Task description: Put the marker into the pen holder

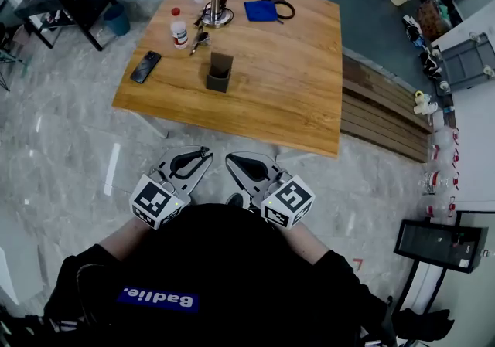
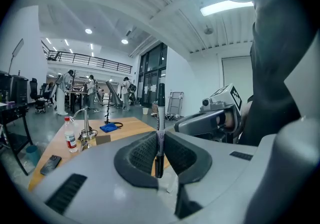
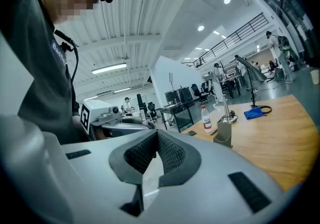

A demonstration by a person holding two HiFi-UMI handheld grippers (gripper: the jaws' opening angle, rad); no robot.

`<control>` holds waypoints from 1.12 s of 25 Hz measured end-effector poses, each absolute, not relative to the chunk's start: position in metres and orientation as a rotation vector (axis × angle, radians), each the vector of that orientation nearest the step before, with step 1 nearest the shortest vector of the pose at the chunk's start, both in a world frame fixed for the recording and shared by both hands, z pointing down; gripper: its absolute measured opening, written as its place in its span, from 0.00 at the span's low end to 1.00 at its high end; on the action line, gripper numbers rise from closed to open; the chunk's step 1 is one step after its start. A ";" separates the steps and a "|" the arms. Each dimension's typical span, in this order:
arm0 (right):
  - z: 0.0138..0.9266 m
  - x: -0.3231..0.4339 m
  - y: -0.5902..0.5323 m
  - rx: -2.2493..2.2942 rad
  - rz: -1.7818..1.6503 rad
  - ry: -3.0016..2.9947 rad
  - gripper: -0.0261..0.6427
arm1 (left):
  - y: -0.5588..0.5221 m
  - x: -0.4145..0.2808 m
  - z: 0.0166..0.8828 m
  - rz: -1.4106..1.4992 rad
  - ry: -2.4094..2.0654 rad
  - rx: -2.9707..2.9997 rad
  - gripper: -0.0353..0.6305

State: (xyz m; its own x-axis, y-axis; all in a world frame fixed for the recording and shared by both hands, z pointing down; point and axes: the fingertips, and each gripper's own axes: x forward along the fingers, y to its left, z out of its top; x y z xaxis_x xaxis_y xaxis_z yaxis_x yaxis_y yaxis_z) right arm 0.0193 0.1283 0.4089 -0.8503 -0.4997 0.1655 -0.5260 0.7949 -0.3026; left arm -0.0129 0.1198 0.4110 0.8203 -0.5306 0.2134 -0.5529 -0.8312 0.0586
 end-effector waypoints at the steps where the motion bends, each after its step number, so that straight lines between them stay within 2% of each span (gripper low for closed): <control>1: 0.410 0.022 0.128 0.821 0.527 -2.905 0.05 | 0.121 -0.010 0.411 0.286 -0.873 2.878 0.12; 13: 0.426 0.057 0.122 0.739 0.574 -2.919 0.05 | 0.120 0.014 0.417 0.272 -1.004 2.834 0.12; 28: 0.438 0.029 0.023 0.860 0.618 -2.847 0.05 | 0.004 -0.011 0.423 0.265 -0.911 2.888 0.12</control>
